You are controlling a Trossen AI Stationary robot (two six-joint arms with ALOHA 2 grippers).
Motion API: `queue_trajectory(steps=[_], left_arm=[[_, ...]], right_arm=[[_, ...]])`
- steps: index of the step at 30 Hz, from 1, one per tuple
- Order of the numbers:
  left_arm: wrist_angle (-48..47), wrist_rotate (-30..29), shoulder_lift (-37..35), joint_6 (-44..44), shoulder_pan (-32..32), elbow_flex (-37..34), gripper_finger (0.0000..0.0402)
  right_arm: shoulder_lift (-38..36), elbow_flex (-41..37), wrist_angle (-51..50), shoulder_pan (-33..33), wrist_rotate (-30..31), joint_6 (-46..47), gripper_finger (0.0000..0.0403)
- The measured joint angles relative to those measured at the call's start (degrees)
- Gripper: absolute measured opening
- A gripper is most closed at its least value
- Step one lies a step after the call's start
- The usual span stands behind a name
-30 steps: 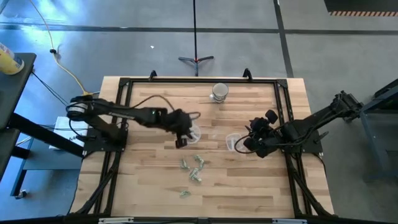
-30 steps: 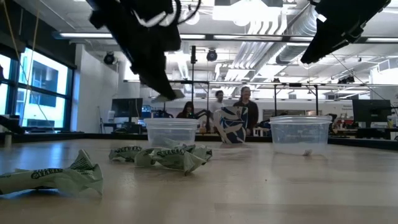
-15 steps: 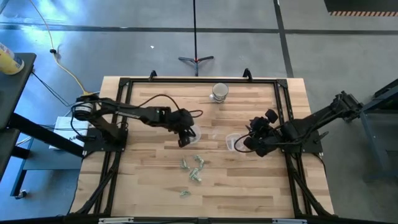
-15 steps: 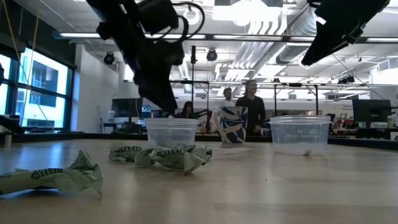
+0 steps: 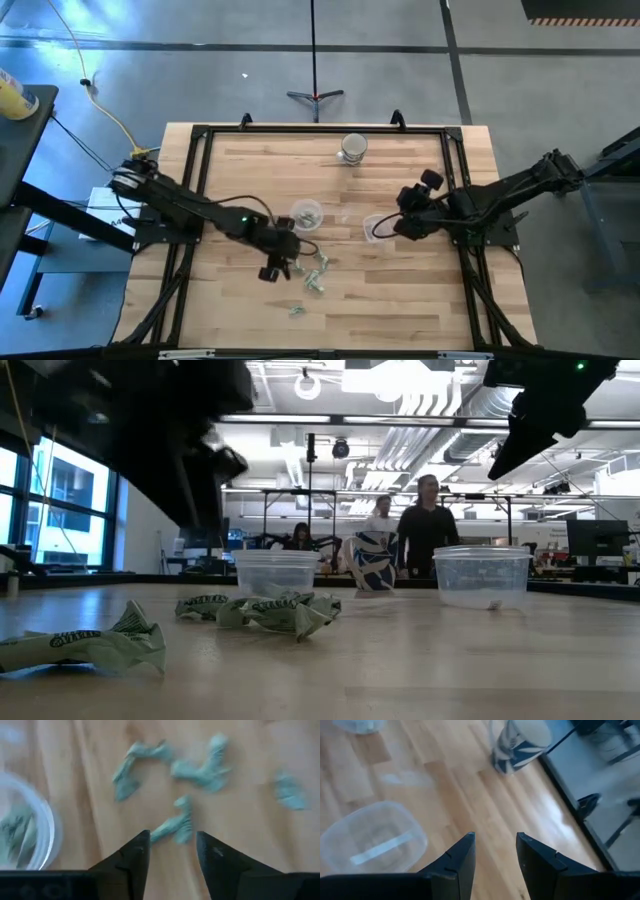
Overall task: Pick and place Stevia / Truvia into bins
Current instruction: Put the green stevia packet into the left transparent container
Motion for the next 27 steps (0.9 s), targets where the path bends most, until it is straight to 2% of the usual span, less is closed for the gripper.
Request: queue_trajectory(steps=[6, 8, 12, 15, 18, 22, 27], left_arm=[[-2.69, 0.44, 4.65, 4.67, 1.96, 2.76, 0.0178], [-8.06, -1.07, 4.63, 3.98, 1.84, 4.0, 0.0182], [-16.56, -3.64, 2.97, -9.52, 0.92, 7.71, 0.0185], [-19.45, -5.11, 0.92, -19.39, -1.82, 7.85, 0.0178], [-20.42, -8.64, -1.77, -26.04, -5.93, 6.53, 0.0168], [-23.34, -14.65, -3.09, -34.75, -11.59, 6.03, 0.0157], [-26.67, -21.16, -3.5, -42.36, -16.81, 5.5, 0.015]], right_arm=[[0.0, 0.02, 3.45, 0.59, -5.46, -2.91, 0.0133], [0.0, 0.02, 6.34, 0.9, -7.77, -6.78, 0.0133], [0.75, 0.04, 19.68, -1.78, -17.2, -16.87, 0.0133], [3.85, 0.11, 29.41, -5.79, -24.93, -19.7, 0.0133], [8.92, 0.11, 35.99, -7.63, -29.54, -19.87, 0.0133], [17.6, 4.27, 41.15, -7.03, -32.28, -18.09, 0.0133], [28.19, 13.43, 40.33, -6.2, -31.76, -19.97, 0.0133]])
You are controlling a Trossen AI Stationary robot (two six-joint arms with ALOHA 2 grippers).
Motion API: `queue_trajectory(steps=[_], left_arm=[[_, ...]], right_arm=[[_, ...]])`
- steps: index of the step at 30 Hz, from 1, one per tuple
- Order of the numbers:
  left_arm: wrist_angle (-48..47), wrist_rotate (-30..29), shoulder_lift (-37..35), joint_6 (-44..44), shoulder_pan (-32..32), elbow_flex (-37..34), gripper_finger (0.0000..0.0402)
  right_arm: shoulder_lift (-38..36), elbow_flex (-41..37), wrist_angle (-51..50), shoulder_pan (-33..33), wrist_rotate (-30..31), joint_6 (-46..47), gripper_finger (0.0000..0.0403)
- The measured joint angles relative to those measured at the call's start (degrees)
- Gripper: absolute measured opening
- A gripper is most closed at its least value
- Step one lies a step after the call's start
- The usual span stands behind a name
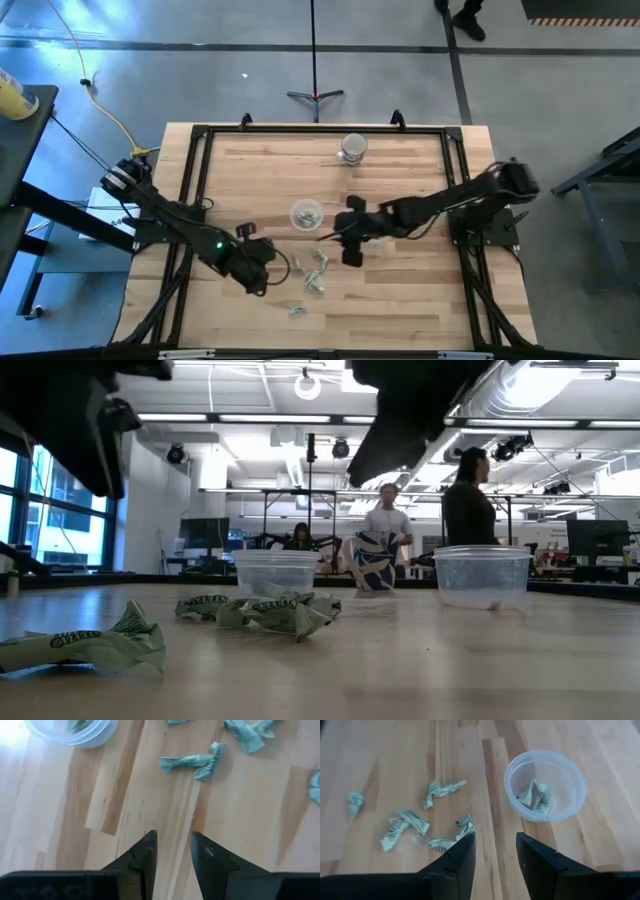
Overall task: Pick and place Stevia / Truvia into bins
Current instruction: Put the green stevia packet into the left transparent container
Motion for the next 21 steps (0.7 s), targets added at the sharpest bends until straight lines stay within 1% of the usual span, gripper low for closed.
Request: queue_trajectory(steps=[4, 8, 13, 15, 18, 19, 21], left_arm=[[-0.11, -0.56, -1.98, -3.1, -2.63, -5.54, 0.015], [1.63, 0.71, -4.62, -8.13, -5.29, -12.7, 0.015], [9.57, 0.89, -9.77, -12.26, -7.87, -19.49, 0.015], [11.82, 1.01, -11.56, -12.38, -8.08, -21.0, 0.015], [11.59, 0.9, -13.4, -12.38, -7.9, -22.26, 0.015], [11.61, 0.91, -13.82, -12.3, -7.89, -22.53, 0.015], [11.29, 0.82, -14.54, -11.47, -7.9, -22.87, 0.015]], right_arm=[[6.18, 4.07, -3.03, 0.06, 0.16, 4.15, 0.0133], [9.97, 5.77, -2.53, 1.36, 0.79, 7.93, 0.0133], [15.15, 8.37, -2.57, 3.53, 0.5, 11.26, 0.0133], [17.59, 10.37, -2.54, 4.45, 2.79, 11.1, 0.0133], [20.53, 12.76, -3.68, 5.15, 8.52, 11.33, 0.0133], [21.31, 13.5, -4.29, 5.1, 8.89, 11.97, 0.0133], [22.26, 14.52, -4.12, 4.59, 7.71, 12.47, 0.0133]])
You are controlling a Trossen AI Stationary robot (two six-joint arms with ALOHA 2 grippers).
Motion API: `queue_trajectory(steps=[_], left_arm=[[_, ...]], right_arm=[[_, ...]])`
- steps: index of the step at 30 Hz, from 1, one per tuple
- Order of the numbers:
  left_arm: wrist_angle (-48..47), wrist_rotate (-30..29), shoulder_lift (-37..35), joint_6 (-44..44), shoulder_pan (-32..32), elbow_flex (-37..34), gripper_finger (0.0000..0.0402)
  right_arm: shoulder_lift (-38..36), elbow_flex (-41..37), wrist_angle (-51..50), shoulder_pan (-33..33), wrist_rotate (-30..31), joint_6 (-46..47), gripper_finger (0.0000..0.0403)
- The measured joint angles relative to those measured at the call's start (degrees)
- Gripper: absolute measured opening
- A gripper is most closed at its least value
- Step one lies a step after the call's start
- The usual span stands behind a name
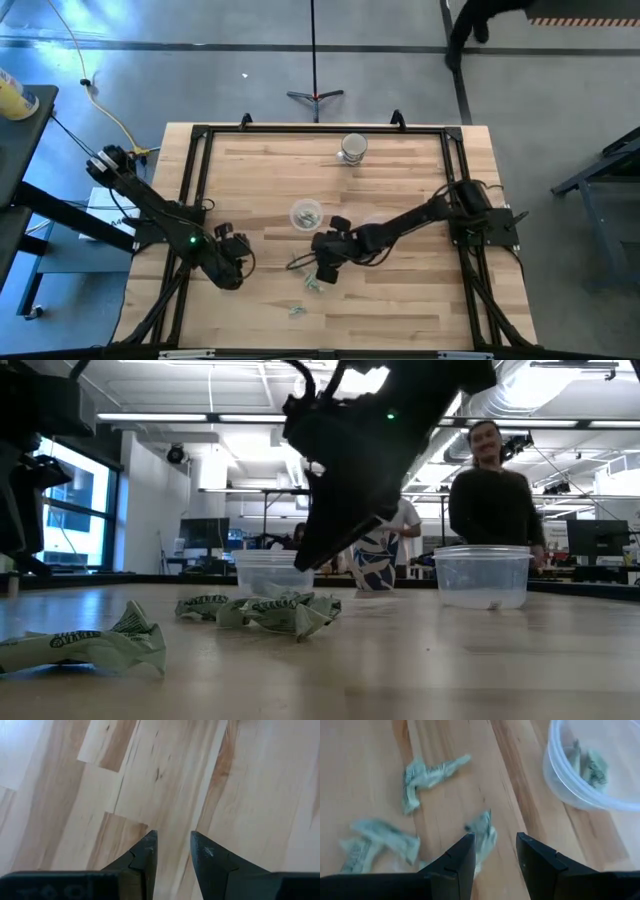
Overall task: Pick and place Stevia / Truvia into bins
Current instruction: Put the green stevia packet into the left transparent container
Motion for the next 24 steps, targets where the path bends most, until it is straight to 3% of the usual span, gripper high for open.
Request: queue_trajectory(steps=[12, 18, 24], left_arm=[[-0.87, -0.78, 0.14, 2.77, 0.02, -0.04, 0.015], [-0.87, -1.18, 0.16, 2.77, 0.04, -0.04, 0.015], [-0.87, -1.27, 0.16, 1.72, 0.04, -0.04, 0.015]], right_arm=[[1.74, 0.22, 3.39, -0.57, -0.3, 2.01, 0.0137], [3.45, 0.22, 4.32, -0.64, -3.17, 1.11, 0.0177], [3.62, 0.2, 2.9, -0.75, -0.66, 1.03, 0.0211]])
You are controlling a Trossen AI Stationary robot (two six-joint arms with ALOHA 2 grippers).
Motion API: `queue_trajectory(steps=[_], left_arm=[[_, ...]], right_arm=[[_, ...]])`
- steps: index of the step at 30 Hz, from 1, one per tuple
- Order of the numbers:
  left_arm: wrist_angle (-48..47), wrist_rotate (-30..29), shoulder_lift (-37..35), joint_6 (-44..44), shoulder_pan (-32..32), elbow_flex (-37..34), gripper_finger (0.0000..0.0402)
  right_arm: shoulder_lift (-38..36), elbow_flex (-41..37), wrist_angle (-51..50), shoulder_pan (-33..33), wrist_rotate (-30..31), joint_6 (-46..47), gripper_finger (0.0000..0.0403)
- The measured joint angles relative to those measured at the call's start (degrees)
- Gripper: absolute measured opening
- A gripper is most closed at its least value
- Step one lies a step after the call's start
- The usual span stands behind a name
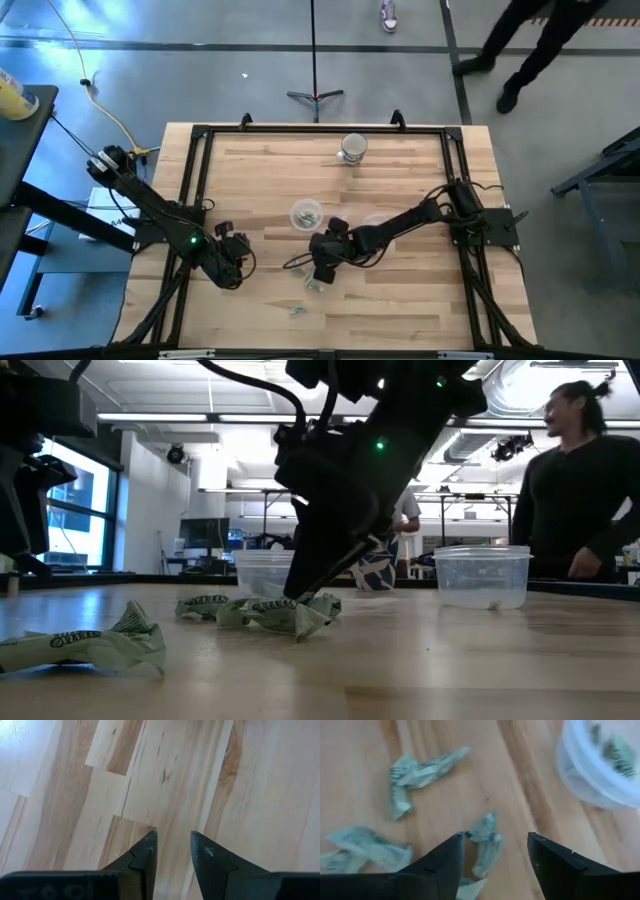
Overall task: Pick and place Stevia / Truvia into bins
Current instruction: Put the green stevia packet into the left transparent container
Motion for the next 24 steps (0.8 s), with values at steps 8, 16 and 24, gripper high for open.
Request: queue_trajectory(steps=[8, 16, 24], left_arm=[[-0.3, -0.46, 0.0, 0.0, 0.0, 0.0, 0.015], [-0.88, -0.48, 0.02, -0.04, 0.0, 0.0, 0.015], [-1.35, -0.55, 0.02, -0.04, 0.0, 0.0, 0.015]], right_arm=[[0.89, 0.02, 0.97, -0.71, -1.36, 0.02, 0.0193], [1.81, 0.09, 1.1, -0.52, -1.84, 0.0, 0.0164], [1.81, 0.09, 0.66, -1.08, -2.17, -1.07, 0.0067]])
